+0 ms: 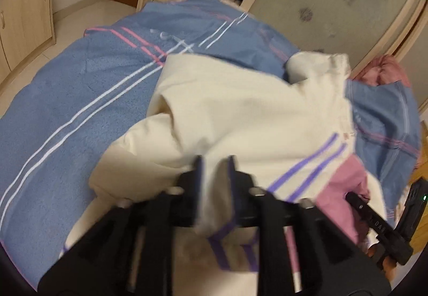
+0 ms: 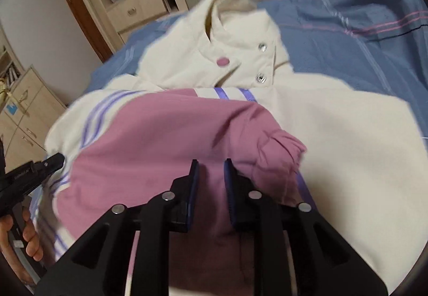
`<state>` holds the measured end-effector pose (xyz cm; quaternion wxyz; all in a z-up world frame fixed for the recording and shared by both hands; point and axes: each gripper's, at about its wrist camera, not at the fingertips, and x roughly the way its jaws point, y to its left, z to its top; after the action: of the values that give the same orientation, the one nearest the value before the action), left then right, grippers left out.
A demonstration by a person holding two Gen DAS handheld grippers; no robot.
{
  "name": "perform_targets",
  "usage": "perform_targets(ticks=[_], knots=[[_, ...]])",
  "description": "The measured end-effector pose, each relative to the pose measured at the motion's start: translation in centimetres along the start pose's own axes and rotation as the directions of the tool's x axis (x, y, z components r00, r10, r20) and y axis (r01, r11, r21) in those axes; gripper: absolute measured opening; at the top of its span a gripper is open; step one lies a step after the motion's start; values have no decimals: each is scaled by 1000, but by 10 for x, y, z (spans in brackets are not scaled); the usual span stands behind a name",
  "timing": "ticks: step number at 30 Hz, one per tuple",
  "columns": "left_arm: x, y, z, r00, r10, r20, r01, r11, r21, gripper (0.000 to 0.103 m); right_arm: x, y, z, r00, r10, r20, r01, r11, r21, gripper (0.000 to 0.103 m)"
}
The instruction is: Fold large clothes
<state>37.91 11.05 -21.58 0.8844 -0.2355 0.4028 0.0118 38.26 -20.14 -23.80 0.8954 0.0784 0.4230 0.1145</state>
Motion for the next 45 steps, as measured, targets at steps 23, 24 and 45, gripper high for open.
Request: perform_targets(ticks=[23,24,45], knots=[[-44,-31,-39,992,-129,-12,129,984,126,57,-106,-87,-58,999,-29,33,28,999,27,38],[-48,-41,-40,989,-145,-1,143,978,151,57,-109,-81,-53,999,-23,41,22,999,25,37],[-7,-62,-68,993,-113,-32,117,978,173,77,-103,-44,-4,982,-4,187,-2,1000,30,76]])
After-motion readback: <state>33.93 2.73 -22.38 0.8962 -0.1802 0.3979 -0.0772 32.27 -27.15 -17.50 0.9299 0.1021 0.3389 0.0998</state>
